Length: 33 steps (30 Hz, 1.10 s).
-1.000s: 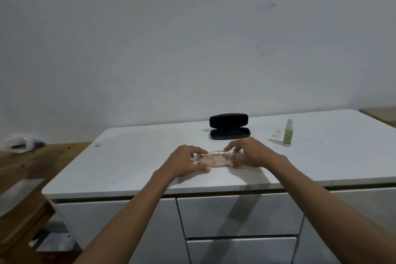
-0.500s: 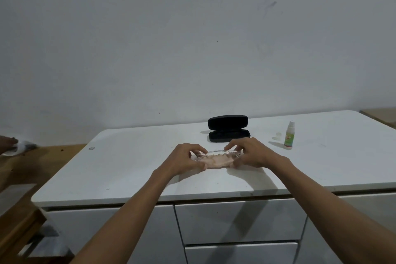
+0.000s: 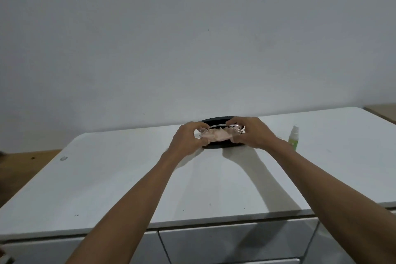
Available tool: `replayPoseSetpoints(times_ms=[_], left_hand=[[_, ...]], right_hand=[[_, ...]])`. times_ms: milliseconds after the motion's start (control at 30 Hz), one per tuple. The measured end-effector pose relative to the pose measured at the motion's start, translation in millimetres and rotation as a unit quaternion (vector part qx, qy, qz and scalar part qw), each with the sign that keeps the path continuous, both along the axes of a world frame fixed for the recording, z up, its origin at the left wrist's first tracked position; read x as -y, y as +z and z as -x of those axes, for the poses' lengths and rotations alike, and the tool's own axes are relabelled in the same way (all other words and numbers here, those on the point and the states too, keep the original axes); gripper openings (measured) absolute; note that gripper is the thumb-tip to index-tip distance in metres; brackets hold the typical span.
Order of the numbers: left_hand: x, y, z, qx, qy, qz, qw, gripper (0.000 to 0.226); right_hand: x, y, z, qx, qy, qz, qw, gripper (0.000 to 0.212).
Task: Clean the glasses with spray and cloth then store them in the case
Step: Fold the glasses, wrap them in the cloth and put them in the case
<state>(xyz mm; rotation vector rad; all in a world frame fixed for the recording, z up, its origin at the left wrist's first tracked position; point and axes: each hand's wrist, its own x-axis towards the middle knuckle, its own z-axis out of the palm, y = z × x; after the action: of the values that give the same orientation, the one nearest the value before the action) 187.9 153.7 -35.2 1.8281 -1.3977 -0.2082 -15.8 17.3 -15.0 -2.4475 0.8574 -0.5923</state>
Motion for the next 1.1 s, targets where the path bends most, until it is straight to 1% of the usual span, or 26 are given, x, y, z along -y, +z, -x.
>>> replayPoseSetpoints(times_ms=[67,167,333,433,600,700,800,900,967,1100], left_hand=[[7,-8,1,-0.008,0.013,0.015,1.000,0.044],[13,-25,2,-0.018,0.031,0.016,0.999,0.041],[13,-39,-1,0.011,0.026,0.008,1.000,0.040],[15,-40,-3,0.024,0.024,0.027,0.999,0.029],[19,-41,-4,0.024,0.039,0.027,0.999,0.025],[22,-40,-3,0.026,0.046,0.024,0.998,0.023],[24,-39,-2,0.036,0.052,0.033,0.997,0.023],[27,-38,1,0.053,0.073,0.029,0.995,0.025],[28,-38,3,0.049,0.085,0.030,0.995,0.025],[28,-36,1,0.044,0.084,0.021,0.995,0.021]], right_hand=[[4,-4,-4,0.007,-0.004,0.007,1.000,0.046],[7,-15,-8,-0.002,-0.008,0.011,1.000,0.052],[16,-27,-12,0.019,0.000,-0.038,0.999,0.057],[19,-28,-13,0.015,0.000,-0.053,0.998,0.056],[18,-31,-11,0.013,-0.007,-0.054,0.998,0.045],[18,-36,-12,0.036,-0.022,-0.026,0.999,0.031],[17,-39,-12,0.051,-0.034,-0.003,0.998,0.022],[14,-39,-13,0.045,-0.042,0.025,0.998,0.020],[13,-41,-14,0.039,-0.054,0.041,0.997,0.020],[12,-43,-15,0.034,-0.073,0.045,0.996,0.017]])
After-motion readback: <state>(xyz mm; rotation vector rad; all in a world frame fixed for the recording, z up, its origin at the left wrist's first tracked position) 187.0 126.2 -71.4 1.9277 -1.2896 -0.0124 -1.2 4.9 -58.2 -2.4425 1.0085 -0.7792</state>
